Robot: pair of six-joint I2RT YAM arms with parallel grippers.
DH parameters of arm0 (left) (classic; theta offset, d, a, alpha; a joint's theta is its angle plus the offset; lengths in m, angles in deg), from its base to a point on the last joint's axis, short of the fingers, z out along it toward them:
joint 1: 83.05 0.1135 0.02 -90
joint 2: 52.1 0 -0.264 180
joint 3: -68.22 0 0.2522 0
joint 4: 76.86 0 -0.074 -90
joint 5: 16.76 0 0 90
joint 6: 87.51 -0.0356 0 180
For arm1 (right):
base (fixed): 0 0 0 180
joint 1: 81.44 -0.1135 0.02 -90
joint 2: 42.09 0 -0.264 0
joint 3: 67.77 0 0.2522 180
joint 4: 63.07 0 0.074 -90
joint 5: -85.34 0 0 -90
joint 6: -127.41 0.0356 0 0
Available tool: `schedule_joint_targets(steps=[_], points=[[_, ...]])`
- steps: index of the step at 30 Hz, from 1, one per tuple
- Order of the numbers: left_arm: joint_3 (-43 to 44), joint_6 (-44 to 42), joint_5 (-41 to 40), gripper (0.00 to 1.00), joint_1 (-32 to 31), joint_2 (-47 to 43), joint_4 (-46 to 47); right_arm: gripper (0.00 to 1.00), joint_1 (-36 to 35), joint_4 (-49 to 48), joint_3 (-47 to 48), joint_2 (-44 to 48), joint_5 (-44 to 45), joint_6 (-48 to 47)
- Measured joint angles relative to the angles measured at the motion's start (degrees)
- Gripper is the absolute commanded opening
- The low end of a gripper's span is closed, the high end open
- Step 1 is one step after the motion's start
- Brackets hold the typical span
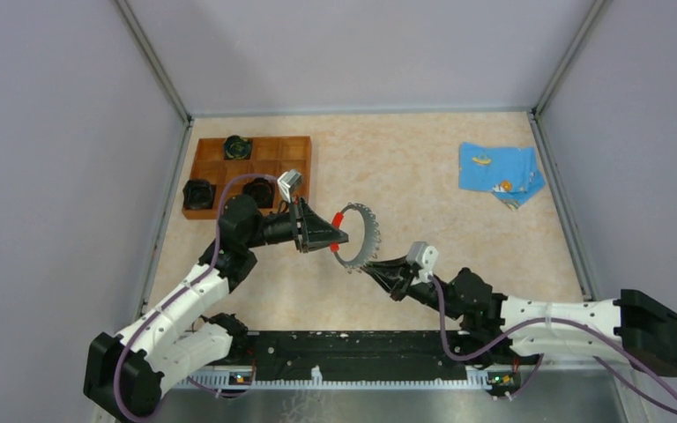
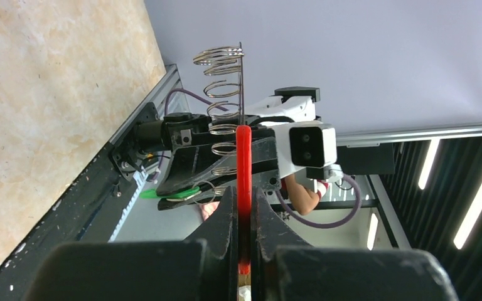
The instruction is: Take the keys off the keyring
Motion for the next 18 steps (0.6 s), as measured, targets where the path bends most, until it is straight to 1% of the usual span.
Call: schedule_joint_targets(steps=[4,11,18], points=[[0.0,-2.4,0.1,0.0,0.0,0.0,-0.7,0.0,0.0,8.7,3.4,2.5,0.5,1.7],[0.9,-10.3,1.4,0.0,0.0,0.2,-2.5,0.0,0.0,26.7,8.6,6.6,0.6,5.6],[1.7,-16.7,2.3,0.0,0.0,1.3,-3.5,0.0,0.0,41.0,13.1,6.7,0.3,7.7]])
